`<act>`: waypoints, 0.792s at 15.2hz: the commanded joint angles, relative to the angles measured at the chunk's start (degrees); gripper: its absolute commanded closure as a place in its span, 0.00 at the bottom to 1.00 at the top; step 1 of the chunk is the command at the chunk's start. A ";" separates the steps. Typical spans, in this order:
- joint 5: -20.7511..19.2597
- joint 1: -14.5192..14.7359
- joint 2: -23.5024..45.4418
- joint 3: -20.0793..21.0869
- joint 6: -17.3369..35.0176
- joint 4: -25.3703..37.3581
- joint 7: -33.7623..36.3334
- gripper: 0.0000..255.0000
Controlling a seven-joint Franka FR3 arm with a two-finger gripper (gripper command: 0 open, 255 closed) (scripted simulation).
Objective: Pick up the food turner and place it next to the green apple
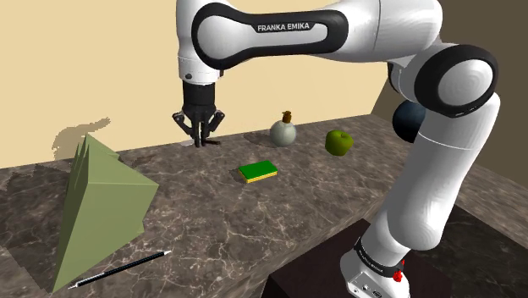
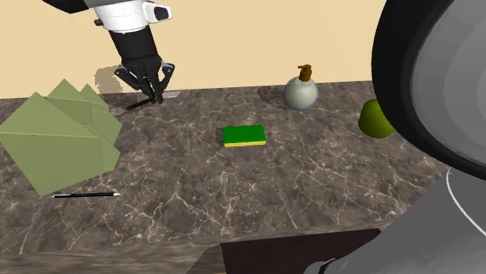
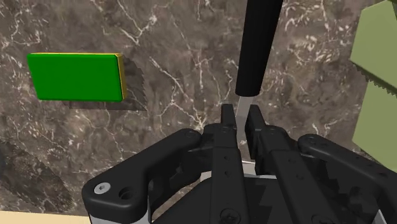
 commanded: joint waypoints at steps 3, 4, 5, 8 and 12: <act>1.82 -2.60 -4.86 -1.54 0.46 -5.12 -4.39 1.00; 2.32 -3.37 -6.33 -2.13 0.73 -6.80 -5.86 1.00; 2.77 -4.11 -7.74 -2.75 0.95 -8.41 -7.33 1.00; 3.80 -6.09 -11.61 -4.85 1.43 -12.74 -11.74 1.00; 4.46 -8.50 -15.95 -7.93 1.73 -17.49 -17.54 1.00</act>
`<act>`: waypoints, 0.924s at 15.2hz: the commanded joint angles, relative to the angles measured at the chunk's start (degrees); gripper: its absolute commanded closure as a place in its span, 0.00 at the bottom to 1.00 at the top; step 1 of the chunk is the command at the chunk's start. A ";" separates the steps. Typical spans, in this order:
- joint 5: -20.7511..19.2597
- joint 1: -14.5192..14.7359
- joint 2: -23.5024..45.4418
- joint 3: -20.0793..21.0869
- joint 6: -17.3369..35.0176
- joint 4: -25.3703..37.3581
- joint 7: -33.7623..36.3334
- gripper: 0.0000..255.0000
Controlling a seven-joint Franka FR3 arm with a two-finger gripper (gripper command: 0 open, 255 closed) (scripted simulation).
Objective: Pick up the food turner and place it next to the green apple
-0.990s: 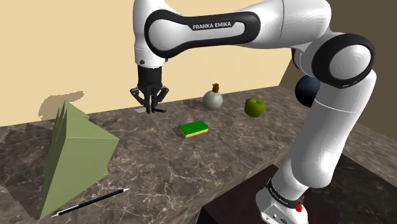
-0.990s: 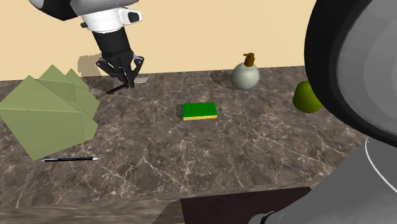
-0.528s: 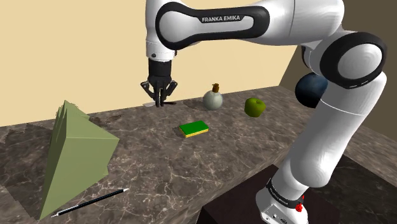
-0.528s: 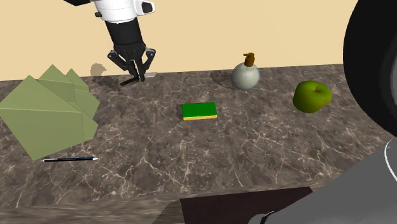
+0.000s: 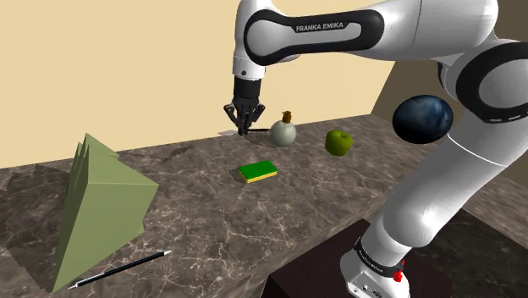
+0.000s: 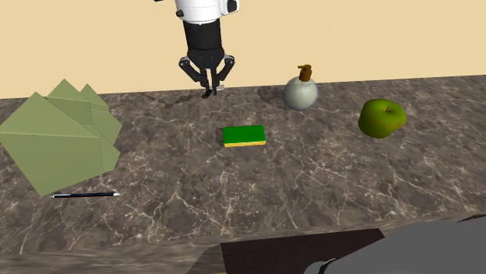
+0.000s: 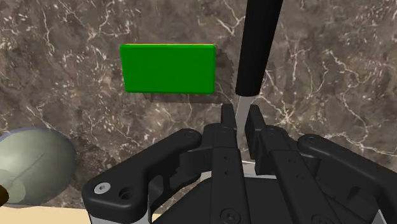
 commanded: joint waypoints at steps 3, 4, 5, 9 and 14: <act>0.14 -2.41 -3.83 -3.42 0.43 -4.46 -6.10 1.00; 0.06 -2.98 -4.60 -4.27 0.43 -5.28 -7.51 1.00; -0.06 -3.56 -5.30 -5.11 0.42 -6.03 -8.91 1.00; -0.86 -5.84 -7.54 -8.61 0.35 -8.40 -14.48 1.00; -2.36 -8.77 -8.99 -13.07 0.25 -9.94 -21.36 1.00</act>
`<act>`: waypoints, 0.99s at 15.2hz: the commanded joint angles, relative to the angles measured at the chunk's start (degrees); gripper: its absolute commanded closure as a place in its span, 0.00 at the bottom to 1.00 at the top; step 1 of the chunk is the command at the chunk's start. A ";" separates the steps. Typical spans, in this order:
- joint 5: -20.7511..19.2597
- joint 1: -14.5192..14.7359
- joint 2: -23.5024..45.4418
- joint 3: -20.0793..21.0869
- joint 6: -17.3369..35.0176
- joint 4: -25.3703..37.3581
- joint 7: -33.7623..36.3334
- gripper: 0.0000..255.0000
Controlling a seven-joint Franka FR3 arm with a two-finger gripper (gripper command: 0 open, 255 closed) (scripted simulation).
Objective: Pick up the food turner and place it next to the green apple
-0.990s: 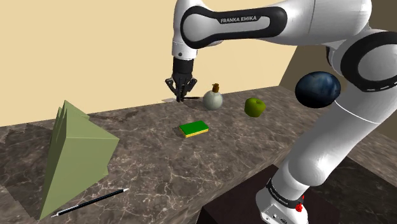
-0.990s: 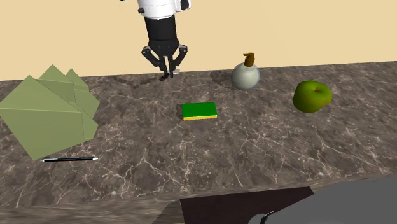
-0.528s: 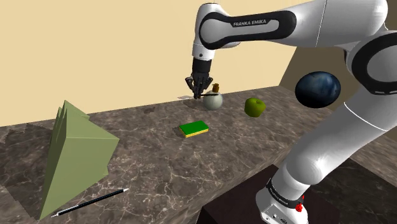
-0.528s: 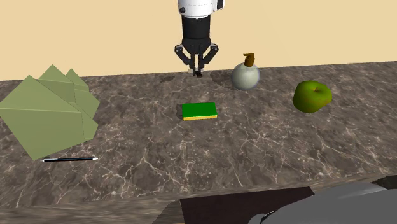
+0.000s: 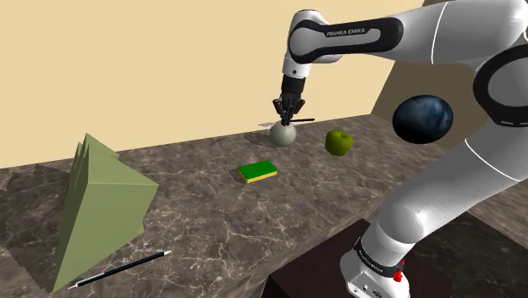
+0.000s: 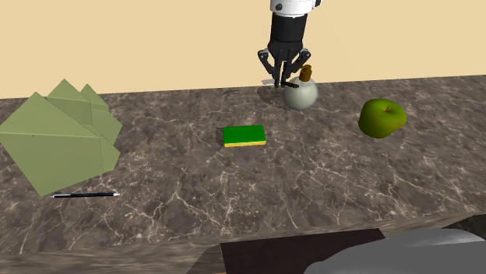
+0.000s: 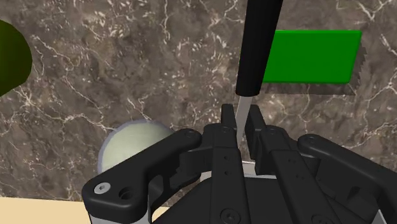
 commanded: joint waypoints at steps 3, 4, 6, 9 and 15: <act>-1.26 -2.23 -0.39 -3.38 0.36 -0.83 -5.26 1.00; -1.61 -2.82 -0.32 -4.27 0.35 -0.76 -6.63 1.00; -2.28 -4.01 0.00 -6.05 0.34 -0.42 -9.36 1.00; -3.20 -5.78 0.94 -8.71 0.33 0.57 -13.47 1.00; -4.45 -9.22 4.39 -13.89 0.28 4.26 -21.75 1.00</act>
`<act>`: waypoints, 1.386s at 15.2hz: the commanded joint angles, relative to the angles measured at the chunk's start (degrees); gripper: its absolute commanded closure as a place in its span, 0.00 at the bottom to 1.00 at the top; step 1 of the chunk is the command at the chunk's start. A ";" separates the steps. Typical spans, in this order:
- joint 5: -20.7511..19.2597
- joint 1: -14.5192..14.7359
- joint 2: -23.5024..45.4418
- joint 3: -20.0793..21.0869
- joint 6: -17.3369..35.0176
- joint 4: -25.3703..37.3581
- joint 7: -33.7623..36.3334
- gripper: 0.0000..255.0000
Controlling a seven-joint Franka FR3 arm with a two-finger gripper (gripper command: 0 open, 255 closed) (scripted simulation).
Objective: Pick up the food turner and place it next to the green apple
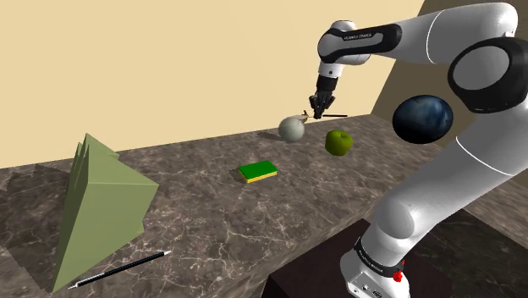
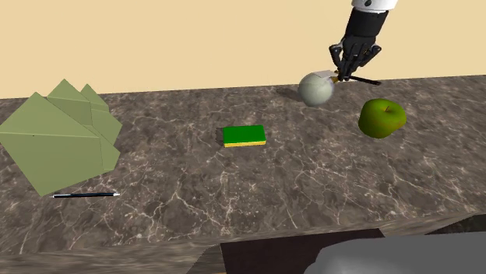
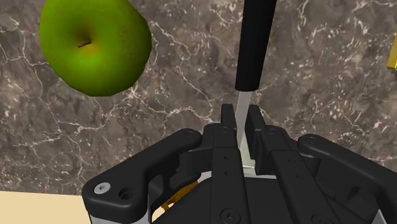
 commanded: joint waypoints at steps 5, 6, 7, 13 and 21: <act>-0.30 -3.36 4.92 -4.96 -0.21 5.34 -8.47 1.00; -0.19 -3.94 5.99 -5.74 -0.31 6.51 -9.90 1.00; -0.03 -4.52 7.11 -6.51 -0.42 7.76 -11.32 1.00; 1.97 -8.43 15.05 -10.66 -1.69 16.83 -19.94 1.00; 7.22 -15.95 29.09 -14.21 -6.02 34.38 -30.90 1.00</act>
